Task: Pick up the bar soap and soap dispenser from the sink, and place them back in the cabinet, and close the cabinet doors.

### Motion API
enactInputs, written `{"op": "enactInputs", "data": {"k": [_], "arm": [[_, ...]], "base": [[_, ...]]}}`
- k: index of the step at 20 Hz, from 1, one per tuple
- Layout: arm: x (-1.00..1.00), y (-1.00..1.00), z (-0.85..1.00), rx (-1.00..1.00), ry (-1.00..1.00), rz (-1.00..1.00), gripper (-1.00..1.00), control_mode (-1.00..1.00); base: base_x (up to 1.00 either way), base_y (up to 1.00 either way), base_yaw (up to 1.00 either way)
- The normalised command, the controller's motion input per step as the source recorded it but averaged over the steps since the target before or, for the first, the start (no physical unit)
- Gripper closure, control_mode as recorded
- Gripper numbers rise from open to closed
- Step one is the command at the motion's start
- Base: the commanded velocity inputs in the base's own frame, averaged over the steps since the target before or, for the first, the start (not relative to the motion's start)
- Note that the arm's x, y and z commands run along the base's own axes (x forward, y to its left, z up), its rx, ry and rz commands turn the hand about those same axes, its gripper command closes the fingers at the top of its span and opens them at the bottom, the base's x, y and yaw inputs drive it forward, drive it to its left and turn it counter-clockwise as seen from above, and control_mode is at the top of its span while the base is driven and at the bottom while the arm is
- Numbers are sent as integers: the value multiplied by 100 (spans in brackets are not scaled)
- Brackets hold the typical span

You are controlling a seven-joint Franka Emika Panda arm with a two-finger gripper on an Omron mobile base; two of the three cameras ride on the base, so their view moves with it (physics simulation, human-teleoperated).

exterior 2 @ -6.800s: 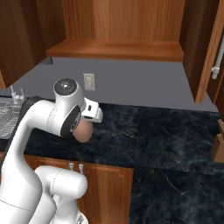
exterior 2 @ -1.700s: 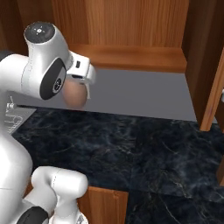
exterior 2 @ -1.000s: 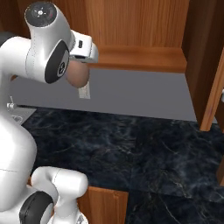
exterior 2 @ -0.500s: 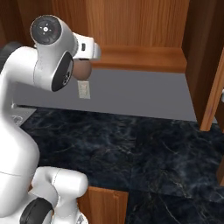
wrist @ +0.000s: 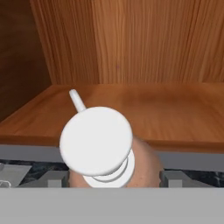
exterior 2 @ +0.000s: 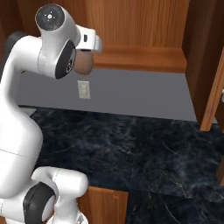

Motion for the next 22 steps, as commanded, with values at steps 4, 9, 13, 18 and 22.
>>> {"op": "enactInputs", "data": {"k": [4, 9, 13, 18, 22], "arm": [[24, 0, 18, 0, 2, 0, 100, -100], [22, 0, 13, 0, 0, 0, 100, -100], [20, 0, 4, 0, 0, 0, 100, -100], [22, 0, 0, 0, -2, 0, 100, -100], [23, 0, 0, 2, 0, 0, 100, -100]], "base": [[0, 0, 0], [0, 0, 0], [0, 0, 0], [0, 0, 0], [0, 0, 0]]}}
